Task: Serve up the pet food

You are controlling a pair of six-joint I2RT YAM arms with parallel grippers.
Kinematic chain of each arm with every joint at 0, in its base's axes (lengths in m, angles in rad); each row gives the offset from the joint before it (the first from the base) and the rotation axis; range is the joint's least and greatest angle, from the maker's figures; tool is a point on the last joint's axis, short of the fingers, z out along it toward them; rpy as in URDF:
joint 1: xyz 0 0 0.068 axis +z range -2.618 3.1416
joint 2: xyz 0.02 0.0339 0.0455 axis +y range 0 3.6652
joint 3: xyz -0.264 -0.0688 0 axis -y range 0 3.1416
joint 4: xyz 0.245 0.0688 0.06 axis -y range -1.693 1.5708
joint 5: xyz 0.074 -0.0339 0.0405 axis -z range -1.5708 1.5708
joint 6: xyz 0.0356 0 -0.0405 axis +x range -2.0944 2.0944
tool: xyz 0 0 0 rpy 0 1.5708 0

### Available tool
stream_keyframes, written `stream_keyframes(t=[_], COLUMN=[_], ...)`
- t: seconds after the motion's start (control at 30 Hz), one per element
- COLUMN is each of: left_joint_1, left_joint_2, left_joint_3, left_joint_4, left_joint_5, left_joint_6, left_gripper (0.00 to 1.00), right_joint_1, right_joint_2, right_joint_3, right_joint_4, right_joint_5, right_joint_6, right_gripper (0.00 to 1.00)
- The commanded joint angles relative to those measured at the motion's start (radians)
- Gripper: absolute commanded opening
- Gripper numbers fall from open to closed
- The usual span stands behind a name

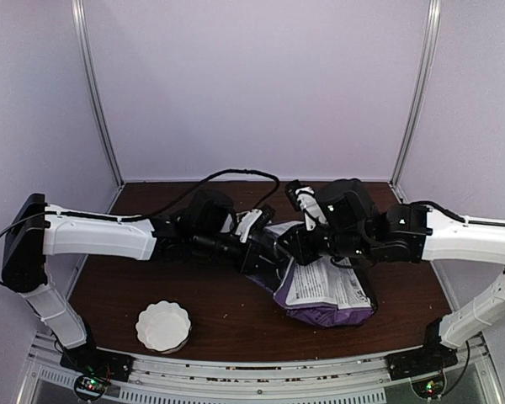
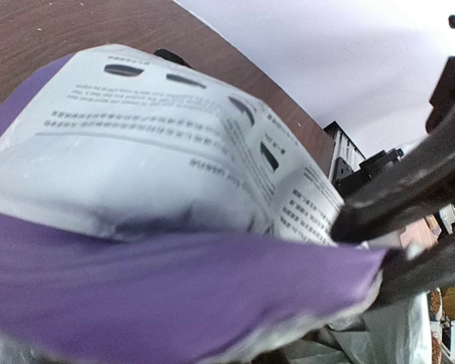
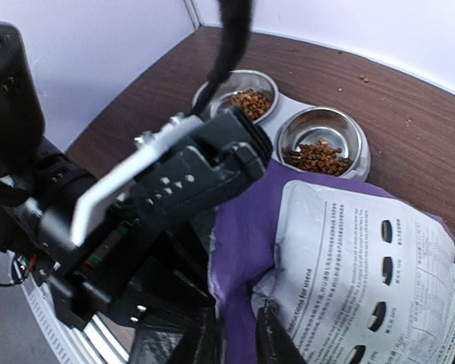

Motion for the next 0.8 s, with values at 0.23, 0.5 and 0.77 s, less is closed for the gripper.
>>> stream_keyframes(t=[0.23,0.5,0.77], left_joint_1=[-0.004,-0.004,-0.004], left_joint_2=[0.035,0.037,0.036], left_joint_3=[-0.043,-0.047,-0.047], left_joint_4=[0.088,0.076,0.053], left_joint_5=[-0.027,-0.047,-0.074], left_joint_6=[-0.021,-0.021,-0.023], left_gripper=[0.00,0.00,0.00], right_joint_1=[-0.067,-0.370,-0.484], right_joint_2=[-0.246,-0.418,-0.432], right_joint_3=[-0.153,-0.405,-0.552], right_joint_4=[-0.078,-0.082,-0.011], right_joint_5=[0.211,0.020,-0.097], right_joint_6=[0.083,0.189,0.213], right_gripper=[0.66,0.81,0.72])
